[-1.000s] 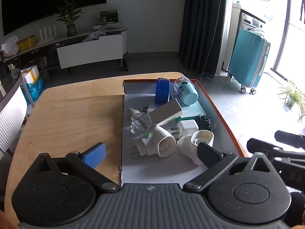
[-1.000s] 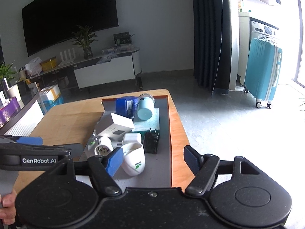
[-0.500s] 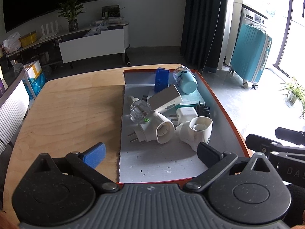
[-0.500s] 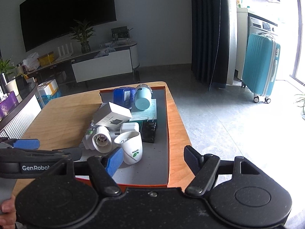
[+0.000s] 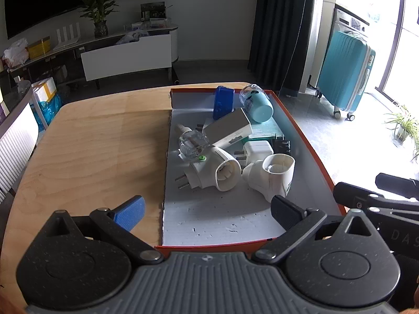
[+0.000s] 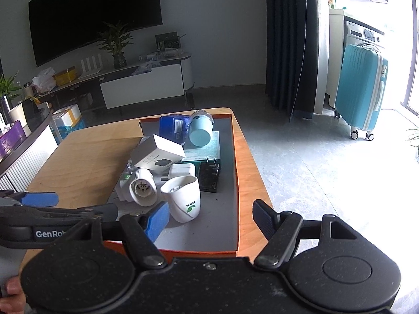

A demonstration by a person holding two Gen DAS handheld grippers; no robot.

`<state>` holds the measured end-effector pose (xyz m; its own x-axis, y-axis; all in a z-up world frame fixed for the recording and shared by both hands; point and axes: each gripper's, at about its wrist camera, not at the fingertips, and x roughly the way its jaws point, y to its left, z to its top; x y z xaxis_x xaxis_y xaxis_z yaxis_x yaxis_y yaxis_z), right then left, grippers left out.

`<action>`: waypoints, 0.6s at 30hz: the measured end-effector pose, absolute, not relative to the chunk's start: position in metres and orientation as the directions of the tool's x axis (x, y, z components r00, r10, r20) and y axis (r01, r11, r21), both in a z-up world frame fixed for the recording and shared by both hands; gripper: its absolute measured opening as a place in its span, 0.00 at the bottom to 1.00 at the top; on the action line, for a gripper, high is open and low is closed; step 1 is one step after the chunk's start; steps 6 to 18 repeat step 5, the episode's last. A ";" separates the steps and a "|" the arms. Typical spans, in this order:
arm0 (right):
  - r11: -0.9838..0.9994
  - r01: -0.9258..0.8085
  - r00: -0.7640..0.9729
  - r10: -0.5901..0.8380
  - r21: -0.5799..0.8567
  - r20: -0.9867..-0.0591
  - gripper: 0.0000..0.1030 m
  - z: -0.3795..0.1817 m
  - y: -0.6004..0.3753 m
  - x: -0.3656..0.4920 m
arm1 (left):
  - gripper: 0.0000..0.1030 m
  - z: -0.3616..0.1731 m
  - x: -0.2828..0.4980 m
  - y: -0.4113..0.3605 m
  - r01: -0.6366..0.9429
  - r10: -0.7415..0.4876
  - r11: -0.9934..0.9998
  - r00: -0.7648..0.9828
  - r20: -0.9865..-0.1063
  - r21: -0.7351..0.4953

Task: Organize rigid objects
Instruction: 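Withdraw both tools from the box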

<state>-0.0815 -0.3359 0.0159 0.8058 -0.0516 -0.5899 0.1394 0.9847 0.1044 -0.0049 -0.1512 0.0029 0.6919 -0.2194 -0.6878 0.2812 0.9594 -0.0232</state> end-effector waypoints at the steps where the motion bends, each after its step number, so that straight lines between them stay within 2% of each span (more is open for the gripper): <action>1: 0.985 0.141 0.806 -0.053 0.104 -0.590 0.81 0.015 -0.336 -0.081 | 1.00 0.003 -0.005 -0.151 0.279 -0.219 0.960 0.692 -0.688 -0.025; 18: 0.983 0.149 0.806 -0.060 0.104 -0.589 0.81 0.014 -0.336 -0.082 | 1.00 0.002 -0.004 -0.150 0.281 -0.222 0.959 0.691 -0.688 -0.028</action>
